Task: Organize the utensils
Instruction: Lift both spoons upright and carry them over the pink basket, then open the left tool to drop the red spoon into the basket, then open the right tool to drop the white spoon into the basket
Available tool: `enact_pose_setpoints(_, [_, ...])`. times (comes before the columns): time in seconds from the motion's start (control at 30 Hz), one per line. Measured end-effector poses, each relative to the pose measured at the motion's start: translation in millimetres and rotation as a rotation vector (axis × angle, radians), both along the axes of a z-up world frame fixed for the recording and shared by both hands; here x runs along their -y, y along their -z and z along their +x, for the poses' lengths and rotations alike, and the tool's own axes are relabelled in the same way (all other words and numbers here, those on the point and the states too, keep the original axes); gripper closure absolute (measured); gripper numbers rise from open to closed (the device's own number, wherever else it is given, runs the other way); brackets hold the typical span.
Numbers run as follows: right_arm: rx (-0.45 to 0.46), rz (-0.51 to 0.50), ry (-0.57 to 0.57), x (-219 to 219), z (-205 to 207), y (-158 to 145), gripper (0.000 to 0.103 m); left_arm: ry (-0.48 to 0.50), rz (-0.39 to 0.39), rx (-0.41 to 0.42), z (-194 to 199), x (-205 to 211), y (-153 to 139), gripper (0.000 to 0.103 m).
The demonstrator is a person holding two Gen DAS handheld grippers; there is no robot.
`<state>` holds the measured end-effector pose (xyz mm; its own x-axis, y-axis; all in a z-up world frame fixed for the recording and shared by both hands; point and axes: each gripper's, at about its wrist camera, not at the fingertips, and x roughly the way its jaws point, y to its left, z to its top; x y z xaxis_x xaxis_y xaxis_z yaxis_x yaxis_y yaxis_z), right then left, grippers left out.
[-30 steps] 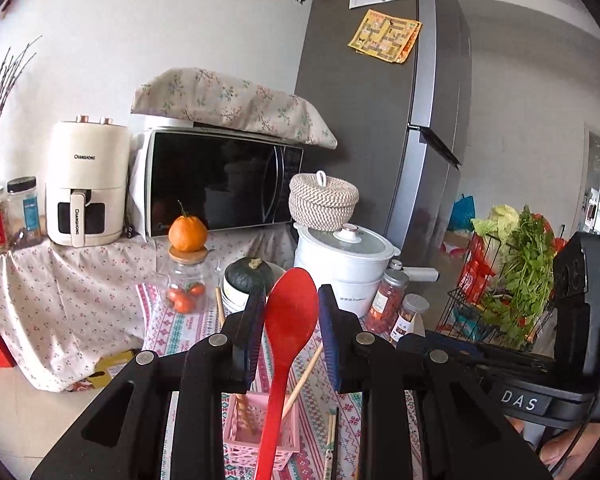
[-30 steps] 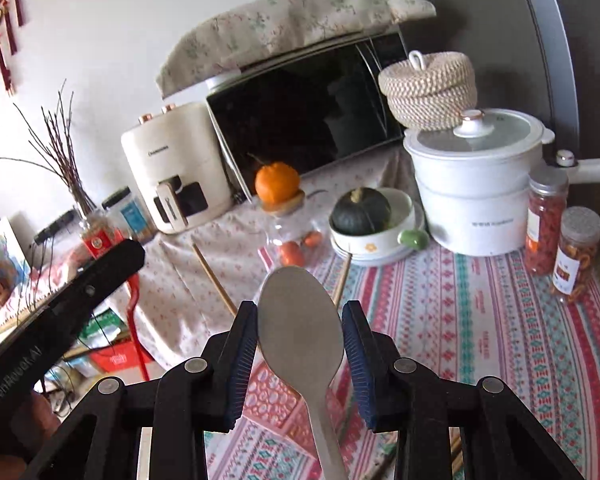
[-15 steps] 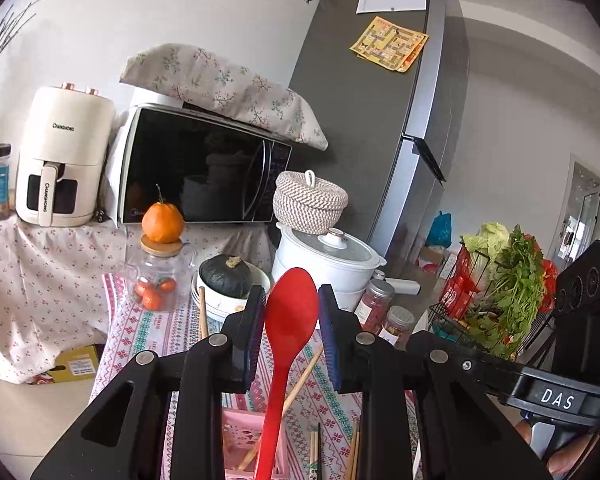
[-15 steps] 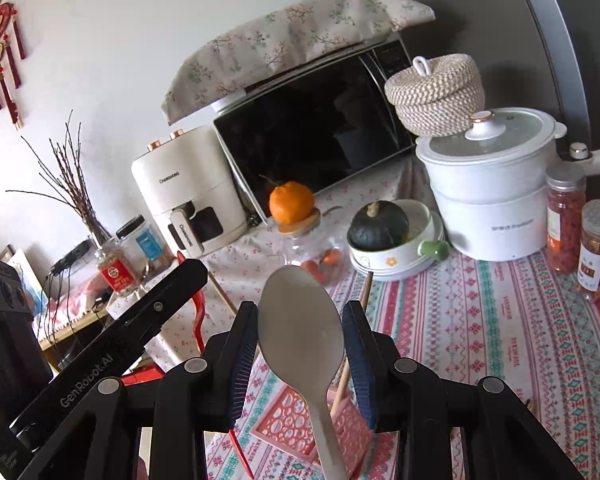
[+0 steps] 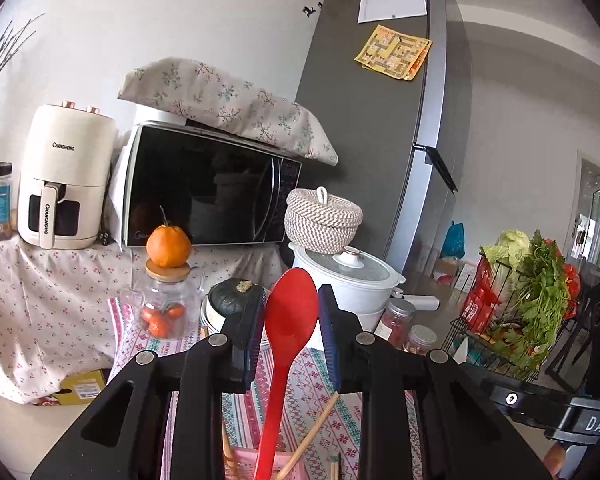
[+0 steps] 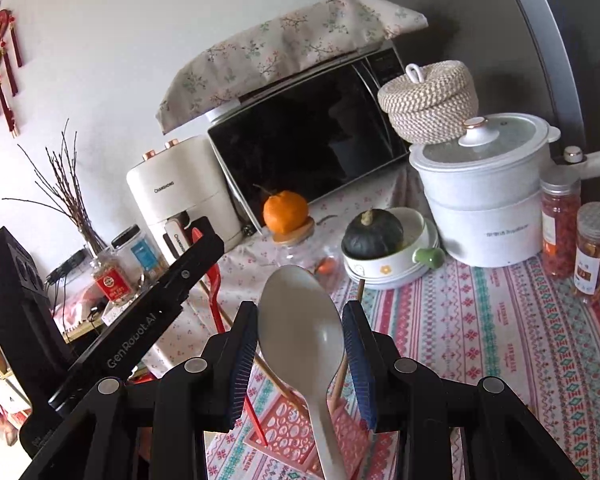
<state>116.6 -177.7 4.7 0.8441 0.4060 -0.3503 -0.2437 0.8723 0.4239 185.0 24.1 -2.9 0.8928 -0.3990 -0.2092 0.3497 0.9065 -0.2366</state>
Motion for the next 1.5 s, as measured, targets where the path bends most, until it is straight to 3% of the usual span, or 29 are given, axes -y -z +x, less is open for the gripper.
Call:
enact_pose_setpoints(0.47, [0.006,0.0,0.029,11.1,5.0,3.0,0.064,-0.009,0.017,-0.067,16.9,5.4,23.6,0.073])
enact_pose_setpoints(0.6, [0.024,0.016,0.031,11.0,1.1,-0.8,0.064,-0.016,0.053,-0.087,8.0,3.5,19.8,0.058])
enact_pose_setpoints(0.73, [0.049,0.024,0.037,5.9,0.8,-8.9,0.064,-0.036,0.092,-0.131,-2.1,-4.1,12.9,0.053])
enact_pose_setpoints(0.83, [0.076,0.049,0.047,-0.5,3.3,-16.0,0.064,-0.05,0.139,-0.199,-7.7,-13.3,6.7,0.037])
enact_pose_setpoints(1.07, [0.154,0.14,0.113,-29.8,9.6,-6.7,0.064,-0.099,0.274,-0.373,-19.0,-35.5,18.7,0.022])
enact_pose_setpoints(1.23, [0.201,0.091,0.179,-55.3,18.2,14.2,0.064,-0.136,0.37,-0.491,-13.6,-50.6,42.1,0.021])
enact_pose_setpoints(1.37, [0.208,0.042,0.21,-71.0,30.0,27.6,0.064,-0.138,0.365,-0.589,-2.7,-63.0,60.8,0.021])
enact_pose_setpoints(1.5, [0.197,0.023,0.225,-78.2,38.1,39.8,0.064,-0.145,0.351,-0.618,3.6,-71.1,67.5,0.021])
